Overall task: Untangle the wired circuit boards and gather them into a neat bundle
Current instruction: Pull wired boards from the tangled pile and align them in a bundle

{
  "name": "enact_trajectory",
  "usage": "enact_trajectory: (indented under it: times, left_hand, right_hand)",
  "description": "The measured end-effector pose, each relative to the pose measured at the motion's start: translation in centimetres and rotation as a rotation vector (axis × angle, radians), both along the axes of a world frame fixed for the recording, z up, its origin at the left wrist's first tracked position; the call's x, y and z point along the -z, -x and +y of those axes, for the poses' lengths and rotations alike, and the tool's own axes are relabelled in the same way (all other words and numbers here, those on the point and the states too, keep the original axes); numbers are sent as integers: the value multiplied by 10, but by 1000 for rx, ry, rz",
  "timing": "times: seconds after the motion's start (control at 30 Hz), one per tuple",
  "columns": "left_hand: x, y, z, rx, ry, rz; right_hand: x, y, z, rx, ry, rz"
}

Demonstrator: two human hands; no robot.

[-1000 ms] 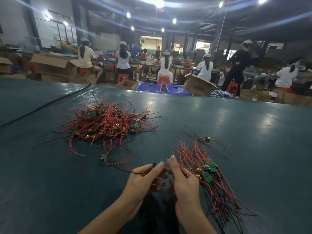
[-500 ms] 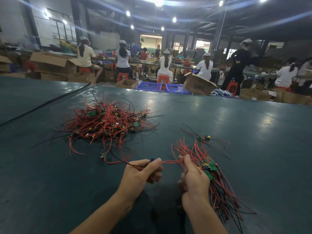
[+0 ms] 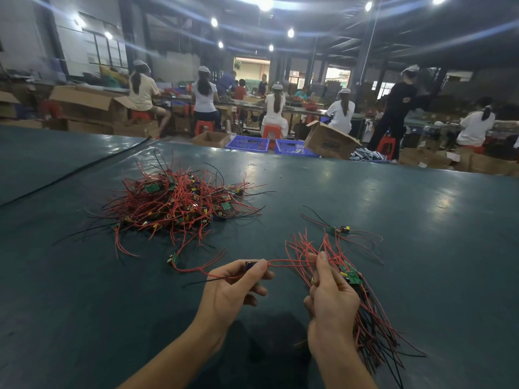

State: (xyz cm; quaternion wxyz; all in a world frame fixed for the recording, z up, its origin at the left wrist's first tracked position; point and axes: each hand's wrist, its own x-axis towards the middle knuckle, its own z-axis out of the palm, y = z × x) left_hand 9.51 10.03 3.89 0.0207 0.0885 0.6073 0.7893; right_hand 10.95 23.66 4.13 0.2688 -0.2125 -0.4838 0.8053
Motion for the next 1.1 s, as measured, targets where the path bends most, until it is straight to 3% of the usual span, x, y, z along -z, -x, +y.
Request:
enact_trajectory:
  times: [0.23,0.43,0.53,0.7,0.83,0.97,1.1]
  left_hand:
    - [4,2,1,-109,9,5]
    - [7,-2,3,-80,52,12]
    - [6,-1,3,-78,76,-2]
    - [1,4,0,-90,58,-26]
    - [-5,5,-3,-64,-120,-174]
    - [-7,12,-10,-52,-351,-334]
    - [-8,17,-14,-67,-521,-338]
  right_hand:
    - [0,-3,-8,13,-109,34]
    - [11,-8,-38,-190,-348,65]
    - [12,-7,-39,-235,-284,6]
    - [4,6,-3,-39,19,-69]
    - [6,6,3,-28,20,-39]
    - [7,1,-4,-70,-151,2]
    - [7,0,-8,-130,-245,78]
